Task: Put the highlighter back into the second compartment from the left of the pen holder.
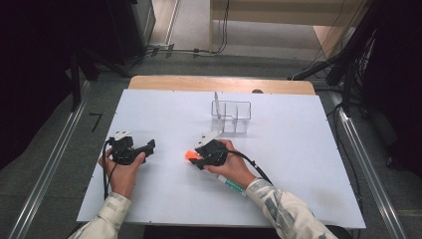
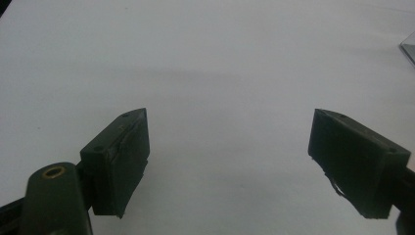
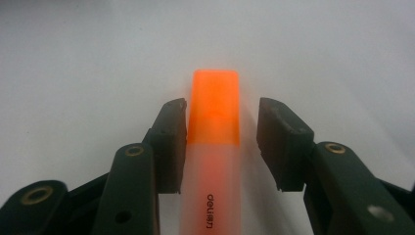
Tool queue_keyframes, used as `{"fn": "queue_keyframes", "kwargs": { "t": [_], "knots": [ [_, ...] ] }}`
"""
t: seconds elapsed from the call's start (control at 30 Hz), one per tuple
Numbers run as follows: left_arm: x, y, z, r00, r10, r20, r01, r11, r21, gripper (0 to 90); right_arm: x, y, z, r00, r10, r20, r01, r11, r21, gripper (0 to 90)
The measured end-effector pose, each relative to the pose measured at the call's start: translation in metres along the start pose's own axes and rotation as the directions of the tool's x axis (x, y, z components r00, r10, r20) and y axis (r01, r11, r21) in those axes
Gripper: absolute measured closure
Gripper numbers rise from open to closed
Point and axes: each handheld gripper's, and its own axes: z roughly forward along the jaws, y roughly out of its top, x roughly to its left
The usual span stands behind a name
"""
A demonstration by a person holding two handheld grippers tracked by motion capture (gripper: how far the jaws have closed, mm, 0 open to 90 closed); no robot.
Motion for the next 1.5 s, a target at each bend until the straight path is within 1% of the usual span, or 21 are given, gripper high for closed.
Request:
{"fn": "queue_keyframes", "kwargs": {
  "t": [0.07,0.23,0.4,0.5,0.87,0.97,1.1,1.17,1.3,1.5],
  "knots": [
    [0.0,0.0,0.0,1.0,0.003,0.001,-0.003,1.0,0.002,16.7,-0.001,-0.001,0.001,0.9999,-0.01,-0.006,0.01,1.0,0.001,54.0],
    [0.0,0.0,0.0,1.0,0.002,0.0,-0.002,1.0,0.002,16.7,-0.001,-0.001,0.002,0.9999,-0.014,-0.003,0.014,1.0,-0.001,57.7],
    [0.0,0.0,0.0,1.0,0.003,0.001,-0.003,1.0,0.003,16.7,-0.002,-0.001,0.001,1.0,-0.003,0.001,0.003,1.0,-0.003,61.0],
    [0.0,0.0,0.0,1.0,0.003,0.001,-0.003,1.0,0.003,16.7,-0.003,-0.001,0.001,1.0,-0.008,0.0,0.008,1.0,-0.006,64.0],
    [0.0,0.0,0.0,1.0,0.003,0.001,-0.003,1.0,0.003,16.7,-0.005,-0.002,0.001,0.9998,-0.016,-0.008,0.016,1.0,-0.008,64.8],
    [0.0,0.0,0.0,1.0,0.0,0.0,0.0,1.0,0.0,16.7,-0.005,-0.001,0.001,0.9999,-0.003,-0.01,0.003,1.0,-0.005,64.9],
    [0.0,0.0,0.0,1.0,0.0,0.001,0.0,1.0,0.0,16.7,-0.007,-0.002,0.0,1.0,0.002,-0.003,-0.002,1.0,-0.01,64.9],
    [0.001,0.0,0.0,1.0,0.001,0.001,-0.001,1.0,0.0,16.7,-0.008,-0.002,-0.002,0.9999,0.014,-0.001,-0.014,1.0,-0.015,65.0],
    [0.001,0.0,0.0,1.0,0.001,0.0,-0.001,1.0,0.0,16.7,-0.011,0.0,-0.007,0.9996,0.029,0.0,-0.029,0.999,-0.036,64.9],
    [0.001,0.0,0.0,1.0,0.0,0.0,0.0,1.0,0.0,16.7,-0.015,0.0,-0.016,0.9981,0.059,0.017,-0.058,0.996,-0.069,64.9]
  ]
}}
